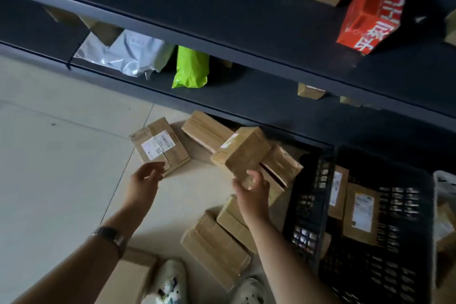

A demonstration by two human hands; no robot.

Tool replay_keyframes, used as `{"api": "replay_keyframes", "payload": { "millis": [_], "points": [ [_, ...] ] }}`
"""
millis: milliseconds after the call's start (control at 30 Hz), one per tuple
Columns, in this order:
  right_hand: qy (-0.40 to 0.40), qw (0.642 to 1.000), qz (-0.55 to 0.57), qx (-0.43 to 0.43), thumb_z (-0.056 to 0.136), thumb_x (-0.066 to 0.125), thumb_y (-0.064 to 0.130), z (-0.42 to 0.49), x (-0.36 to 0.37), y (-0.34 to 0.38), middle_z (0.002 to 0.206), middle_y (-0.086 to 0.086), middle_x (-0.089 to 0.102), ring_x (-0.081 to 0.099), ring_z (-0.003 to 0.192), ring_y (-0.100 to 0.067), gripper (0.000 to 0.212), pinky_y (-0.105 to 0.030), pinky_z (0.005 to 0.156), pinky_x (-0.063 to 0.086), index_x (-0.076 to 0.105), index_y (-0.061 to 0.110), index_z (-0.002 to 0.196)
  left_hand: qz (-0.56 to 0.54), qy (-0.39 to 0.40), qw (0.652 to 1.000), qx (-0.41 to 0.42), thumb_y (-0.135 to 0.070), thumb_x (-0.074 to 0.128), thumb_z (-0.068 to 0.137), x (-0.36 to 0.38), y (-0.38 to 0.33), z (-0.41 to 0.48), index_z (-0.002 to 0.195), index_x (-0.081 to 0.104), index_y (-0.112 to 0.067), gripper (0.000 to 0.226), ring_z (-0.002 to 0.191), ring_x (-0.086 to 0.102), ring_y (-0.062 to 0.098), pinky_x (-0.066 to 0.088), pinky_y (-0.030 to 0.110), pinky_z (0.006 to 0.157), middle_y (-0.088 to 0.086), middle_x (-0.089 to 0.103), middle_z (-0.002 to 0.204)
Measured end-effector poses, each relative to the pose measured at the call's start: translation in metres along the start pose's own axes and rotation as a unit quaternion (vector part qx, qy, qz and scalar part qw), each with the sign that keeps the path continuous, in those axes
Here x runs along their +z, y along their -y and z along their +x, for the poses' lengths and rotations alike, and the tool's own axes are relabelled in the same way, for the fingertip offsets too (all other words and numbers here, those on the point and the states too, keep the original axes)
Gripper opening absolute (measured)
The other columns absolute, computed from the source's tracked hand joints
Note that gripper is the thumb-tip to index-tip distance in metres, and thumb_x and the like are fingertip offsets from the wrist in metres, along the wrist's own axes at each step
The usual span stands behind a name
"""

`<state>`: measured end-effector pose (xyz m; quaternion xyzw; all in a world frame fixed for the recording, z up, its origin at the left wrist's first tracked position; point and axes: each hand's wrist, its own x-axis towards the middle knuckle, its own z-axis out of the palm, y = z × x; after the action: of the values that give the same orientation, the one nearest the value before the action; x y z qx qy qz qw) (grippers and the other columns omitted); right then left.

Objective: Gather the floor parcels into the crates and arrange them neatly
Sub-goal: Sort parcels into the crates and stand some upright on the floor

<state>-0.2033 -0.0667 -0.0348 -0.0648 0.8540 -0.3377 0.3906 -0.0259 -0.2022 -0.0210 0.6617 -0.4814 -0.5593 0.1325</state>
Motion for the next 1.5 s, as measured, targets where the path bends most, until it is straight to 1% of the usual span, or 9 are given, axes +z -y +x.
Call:
{"api": "replay_keyframes", "payload": {
  "millis": [300, 433, 733, 967, 1133, 1200, 1300, 1400, 1500],
  "points": [
    [-0.049, 0.990, 0.020, 0.129, 0.062, 0.063, 0.084, 0.126, 0.062, -0.018, 0.161, -0.013, 0.017, 0.026, 0.143, -0.039, 0.123, -0.051, 0.113, 0.027, 0.017, 0.022, 0.157, 0.014, 0.107, 0.991, -0.074, -0.001, 0.048, 0.097, 0.082, 0.090, 0.046, 0.121, 0.059, 0.000, 0.026, 0.091, 0.049, 0.019, 0.038, 0.023, 0.063, 0.029, 0.057, 0.123],
    [-0.043, 0.986, -0.070, 0.143, 0.021, 0.051, 0.102, 0.183, 0.101, -0.055, 0.150, -0.005, 0.040, 0.042, 0.124, -0.035, 0.152, -0.052, 0.110, 0.032, 0.035, 0.022, 0.149, 0.029, 0.100, 0.990, -0.090, 0.001, 0.047, 0.096, 0.083, 0.111, 0.056, 0.109, 0.062, -0.002, 0.020, 0.091, 0.052, 0.028, 0.035, 0.026, 0.075, 0.027, 0.059, 0.109],
    [-0.001, 0.979, 0.120, 0.165, 0.048, 0.073, 0.056, 0.130, 0.062, 0.005, 0.131, -0.003, 0.055, 0.053, 0.112, -0.034, 0.080, -0.048, 0.096, 0.049, 0.053, 0.034, 0.122, -0.074, 0.103, 0.985, -0.121, -0.016, 0.037, 0.103, 0.074, 0.060, 0.063, 0.113, 0.053, -0.010, 0.020, 0.103, 0.054, 0.025, 0.045, 0.033, 0.078, 0.009, 0.053, 0.118],
    [0.218, 0.924, 0.306, 0.067, 0.087, 0.056, 0.011, 0.086, -0.049, -0.002, 0.097, -0.001, 0.066, 0.065, 0.089, -0.009, 0.029, -0.025, 0.077, 0.052, 0.058, 0.007, 0.116, -0.098, 0.339, 0.935, -0.027, -0.083, 0.020, 0.083, 0.110, -0.014, 0.030, 0.136, 0.048, -0.040, 0.074, 0.115, 0.059, 0.023, 0.046, 0.045, 0.095, 0.003, 0.062, 0.129],
    [0.065, 0.961, 0.266, 0.042, 0.088, 0.063, 0.053, 0.081, -0.135, -0.049, 0.112, 0.000, 0.069, 0.067, 0.101, -0.016, 0.031, -0.032, 0.081, 0.056, 0.059, 0.029, 0.108, -0.020, 0.296, 0.954, 0.043, -0.065, 0.059, 0.081, 0.220, -0.039, -0.023, 0.135, 0.036, -0.034, 0.066, 0.121, 0.051, 0.026, 0.049, 0.022, 0.063, 0.001, 0.048, 0.129],
    [-0.009, 0.970, 0.239, 0.036, 0.075, 0.065, 0.073, 0.070, -0.183, -0.070, 0.111, 0.003, 0.069, 0.068, 0.100, -0.013, 0.055, -0.035, 0.084, 0.058, 0.056, 0.030, 0.108, 0.005, 0.338, 0.938, 0.073, -0.081, 0.062, 0.060, 0.265, -0.039, -0.055, 0.138, 0.038, -0.037, 0.092, 0.127, 0.048, 0.021, 0.055, 0.028, 0.078, -0.001, 0.046, 0.138],
    [-0.102, 0.947, 0.304, 0.029, 0.080, 0.066, 0.051, 0.047, -0.265, -0.113, 0.104, 0.001, 0.067, 0.070, 0.084, -0.004, 0.042, -0.023, 0.067, 0.057, 0.052, 0.021, 0.106, 0.046, 0.386, 0.916, 0.097, -0.083, 0.062, 0.057, 0.333, -0.034, -0.123, 0.134, 0.040, -0.046, 0.088, 0.129, 0.045, 0.019, 0.047, 0.043, 0.100, -0.003, 0.046, 0.137],
    [-0.175, 0.926, 0.331, 0.050, 0.093, 0.060, 0.035, 0.027, -0.350, -0.170, 0.106, 0.000, 0.067, 0.069, 0.079, -0.004, 0.024, -0.019, 0.059, 0.054, 0.050, 0.025, 0.113, 0.120, 0.406, 0.892, 0.159, -0.056, 0.061, 0.085, 0.408, -0.030, -0.202, 0.133, 0.036, -0.039, 0.057, 0.116, 0.045, 0.004, 0.042, 0.006, 0.082, -0.011, 0.035, 0.124],
    [-0.253, 0.909, 0.322, 0.077, 0.093, 0.060, 0.036, 0.011, -0.433, -0.224, 0.105, 0.005, 0.067, 0.066, 0.080, -0.001, 0.036, -0.013, 0.058, 0.051, 0.053, 0.019, 0.124, 0.160, 0.452, 0.864, 0.155, -0.045, 0.060, 0.089, 0.486, -0.019, -0.272, 0.123, 0.037, -0.042, 0.041, 0.117, 0.046, 0.008, 0.045, 0.025, 0.097, -0.011, 0.033, 0.123]
  ]
}}
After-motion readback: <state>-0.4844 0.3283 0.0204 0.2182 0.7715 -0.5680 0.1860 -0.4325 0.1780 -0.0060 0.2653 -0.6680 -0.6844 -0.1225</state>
